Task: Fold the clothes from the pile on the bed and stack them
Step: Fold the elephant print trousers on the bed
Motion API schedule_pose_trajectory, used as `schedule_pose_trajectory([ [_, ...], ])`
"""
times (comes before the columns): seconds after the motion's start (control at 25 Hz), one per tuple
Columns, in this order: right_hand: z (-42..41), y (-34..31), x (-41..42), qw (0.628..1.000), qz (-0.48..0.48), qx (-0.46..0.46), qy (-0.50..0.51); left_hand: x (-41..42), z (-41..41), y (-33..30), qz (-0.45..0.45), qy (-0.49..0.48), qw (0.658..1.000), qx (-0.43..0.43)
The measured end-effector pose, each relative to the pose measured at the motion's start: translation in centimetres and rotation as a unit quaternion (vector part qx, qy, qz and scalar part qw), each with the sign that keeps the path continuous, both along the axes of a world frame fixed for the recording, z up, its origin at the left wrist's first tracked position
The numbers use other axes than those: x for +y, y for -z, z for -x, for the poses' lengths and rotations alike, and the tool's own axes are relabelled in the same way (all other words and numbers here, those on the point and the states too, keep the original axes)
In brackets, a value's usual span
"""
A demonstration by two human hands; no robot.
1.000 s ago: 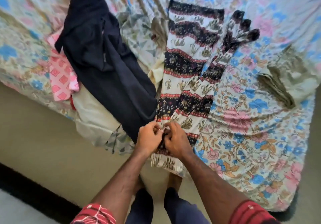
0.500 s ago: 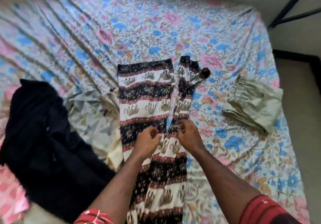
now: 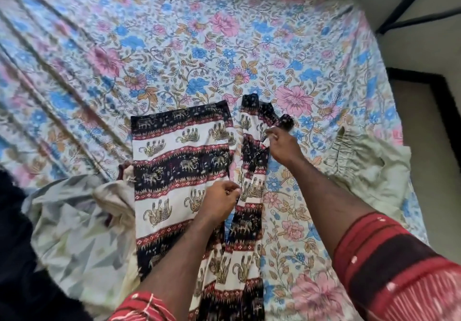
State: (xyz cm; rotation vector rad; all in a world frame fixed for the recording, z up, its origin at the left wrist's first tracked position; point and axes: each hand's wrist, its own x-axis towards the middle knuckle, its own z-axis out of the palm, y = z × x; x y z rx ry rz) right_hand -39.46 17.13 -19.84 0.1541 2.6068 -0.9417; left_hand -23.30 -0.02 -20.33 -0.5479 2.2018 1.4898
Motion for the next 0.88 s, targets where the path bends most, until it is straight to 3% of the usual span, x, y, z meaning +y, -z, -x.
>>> schedule_pose_trajectory([
  [0.16, 3.2, 1.2, -1.0, 0.989, 0.013, -0.078, 0.123, 1.0, 0.3, 2.2, -0.014, 0.031, 0.999, -0.04],
  [0.32, 4.1, 1.6, -1.3, 0.975, -0.006, -0.02, 0.22, 1.1, 0.5, 3.7, -0.009, -0.001, 0.999, -0.041],
  [0.4, 3.9, 2.1, -1.9, 0.969, -0.009, -0.053, 0.24, 1.2, 1.4, 3.6, 0.006, -0.02, 0.999, -0.026],
  [0.64, 3.0, 3.7, -1.9, 0.898, 0.175, -0.135, 0.38, 2.9, 3.3, 3.4, 0.038, -0.043, 0.998, -0.027],
  [0.88, 2.6, 2.7, -2.0, 0.876, 0.304, -0.065, 0.368, 4.5, 4.7, 2.2, 0.055, -0.066, 0.996, 0.0],
])
